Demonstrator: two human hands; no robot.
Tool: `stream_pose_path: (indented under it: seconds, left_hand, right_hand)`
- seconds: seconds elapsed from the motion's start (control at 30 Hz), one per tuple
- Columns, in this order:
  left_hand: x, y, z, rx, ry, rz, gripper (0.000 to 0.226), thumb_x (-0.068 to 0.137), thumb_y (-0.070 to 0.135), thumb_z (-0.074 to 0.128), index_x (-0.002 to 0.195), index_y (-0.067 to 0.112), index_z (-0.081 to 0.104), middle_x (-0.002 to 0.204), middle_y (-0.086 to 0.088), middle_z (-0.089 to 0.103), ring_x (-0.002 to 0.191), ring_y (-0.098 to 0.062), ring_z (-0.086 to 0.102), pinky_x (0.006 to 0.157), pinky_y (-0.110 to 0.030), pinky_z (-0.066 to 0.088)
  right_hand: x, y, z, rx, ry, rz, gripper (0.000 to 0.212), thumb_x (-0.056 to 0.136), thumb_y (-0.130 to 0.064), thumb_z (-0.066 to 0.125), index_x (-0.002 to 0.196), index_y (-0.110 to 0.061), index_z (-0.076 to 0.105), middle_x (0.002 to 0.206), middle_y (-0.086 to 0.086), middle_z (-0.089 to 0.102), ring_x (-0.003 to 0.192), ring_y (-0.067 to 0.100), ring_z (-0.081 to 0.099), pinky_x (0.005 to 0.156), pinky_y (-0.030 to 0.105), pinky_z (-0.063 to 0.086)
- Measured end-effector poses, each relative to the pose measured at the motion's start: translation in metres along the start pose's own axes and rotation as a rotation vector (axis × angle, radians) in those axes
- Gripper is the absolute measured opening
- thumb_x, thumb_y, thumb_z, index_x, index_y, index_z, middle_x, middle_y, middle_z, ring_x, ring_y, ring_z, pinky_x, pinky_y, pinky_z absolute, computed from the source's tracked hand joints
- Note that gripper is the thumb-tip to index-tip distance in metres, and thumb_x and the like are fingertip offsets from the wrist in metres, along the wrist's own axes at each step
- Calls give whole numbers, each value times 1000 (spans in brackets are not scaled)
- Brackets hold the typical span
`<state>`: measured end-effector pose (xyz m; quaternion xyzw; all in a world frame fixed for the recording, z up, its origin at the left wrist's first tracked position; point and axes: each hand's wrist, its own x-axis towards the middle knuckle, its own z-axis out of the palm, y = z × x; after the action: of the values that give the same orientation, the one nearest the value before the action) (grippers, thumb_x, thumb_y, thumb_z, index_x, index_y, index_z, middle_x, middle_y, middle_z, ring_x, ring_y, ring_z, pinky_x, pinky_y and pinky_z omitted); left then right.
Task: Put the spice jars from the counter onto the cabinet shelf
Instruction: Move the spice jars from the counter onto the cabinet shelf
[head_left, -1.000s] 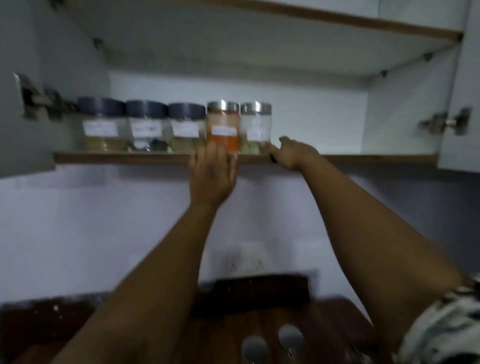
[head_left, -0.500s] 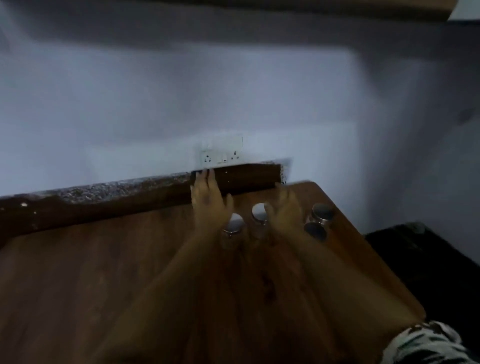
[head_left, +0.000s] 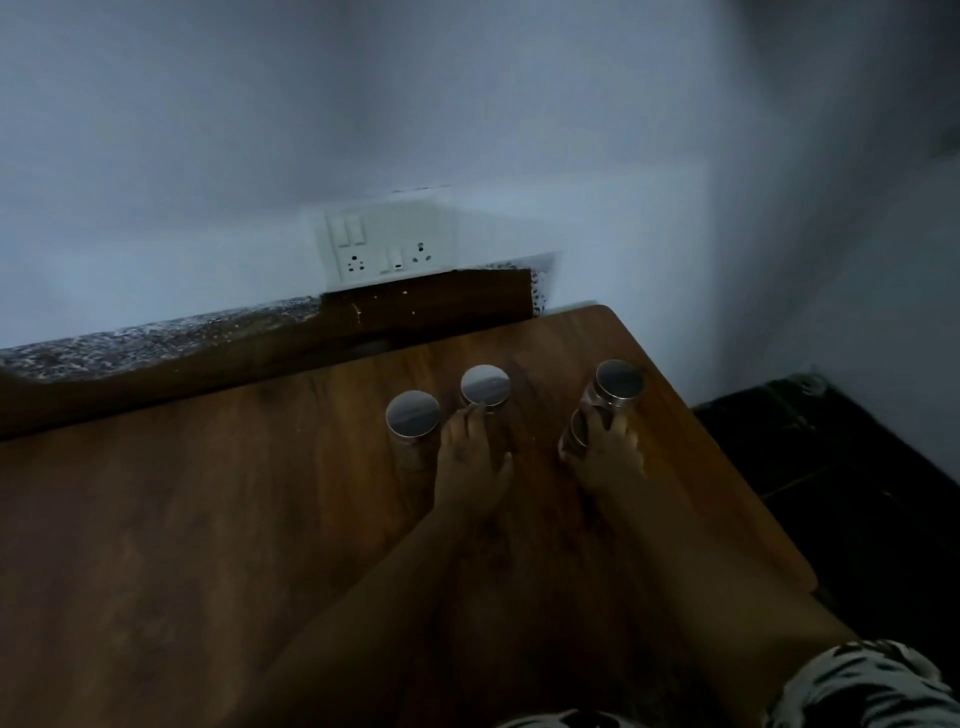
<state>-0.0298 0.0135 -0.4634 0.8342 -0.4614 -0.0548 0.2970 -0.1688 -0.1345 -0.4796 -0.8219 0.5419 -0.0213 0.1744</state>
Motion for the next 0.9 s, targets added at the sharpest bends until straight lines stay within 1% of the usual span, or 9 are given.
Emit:
stream_pose_path:
  seconds: [0.13,0.27,0.33,0.43,0.53,0.6,0.67,0.8,0.9]
  left_hand:
    - [7,1,14,-15,-1,46,70,87,41,60,144,14,31,146,-10,36,137,-25,32,111,-37,30]
    - [3,0,22,-9,-53,-8,93,74,76,52,144,20,28,146,-5,34,134,-22,32,109,-42,30]
    - [2,8,19,-74,-55,-44,110,61,88,50,147,25,21,149,1,27,136,-20,25,112,-44,24]
    - [2,25,3,-408,31,-57,100,61,73,69,142,34,24,144,10,35,133,-10,33,113,-43,31]
    - [7,30,-35,-729,38,-131,81,56,61,76,126,49,37,125,22,50,112,1,51,90,-25,48]
    - [10,27,-63,-1051,-84,-219,74,49,62,83,113,50,49,121,12,61,102,-9,65,76,-26,56]
    - [11,21,-85,-1249,-165,-231,76,48,57,88,115,41,56,119,0,66,98,-19,70,72,-36,59]
    - [-1,17,-118,-802,44,-61,75,59,49,85,123,30,49,116,7,63,102,-13,65,82,-40,59]
    - [-12,17,-130,-253,389,141,73,64,48,79,124,18,49,114,3,56,104,-11,55,82,-29,52]
  right_hand:
    - [2,4,-4,5,26,-5,82,83,-54,65,150,-33,21,151,16,22,135,38,34,103,48,41]
    - [-6,-22,-35,-35,405,-153,73,74,-74,53,128,-26,47,119,12,55,109,30,55,87,41,46]
    - [-12,-45,-56,17,497,-238,76,71,-81,43,117,-23,54,108,7,60,97,24,59,76,31,44]
    - [-20,-81,-83,442,224,-197,76,68,-79,51,113,-18,61,108,4,63,98,21,61,82,30,49]
    - [-29,-102,-105,793,50,-192,47,65,-68,67,86,-27,62,83,-11,62,81,10,61,74,26,52]
    - [-34,-108,-119,1020,-74,-257,41,68,-62,74,84,-25,68,85,-4,70,85,15,68,75,31,58]
    - [-38,-112,-128,1159,-249,-325,37,74,-48,76,98,-21,71,101,3,74,98,24,70,80,37,60]
    - [-49,-128,-133,1147,-332,-374,72,59,-53,81,121,-22,62,116,8,67,101,23,69,80,39,60]
    - [-62,-151,-130,942,-183,-417,91,42,-76,78,121,-39,57,111,-14,61,95,6,63,63,16,55]
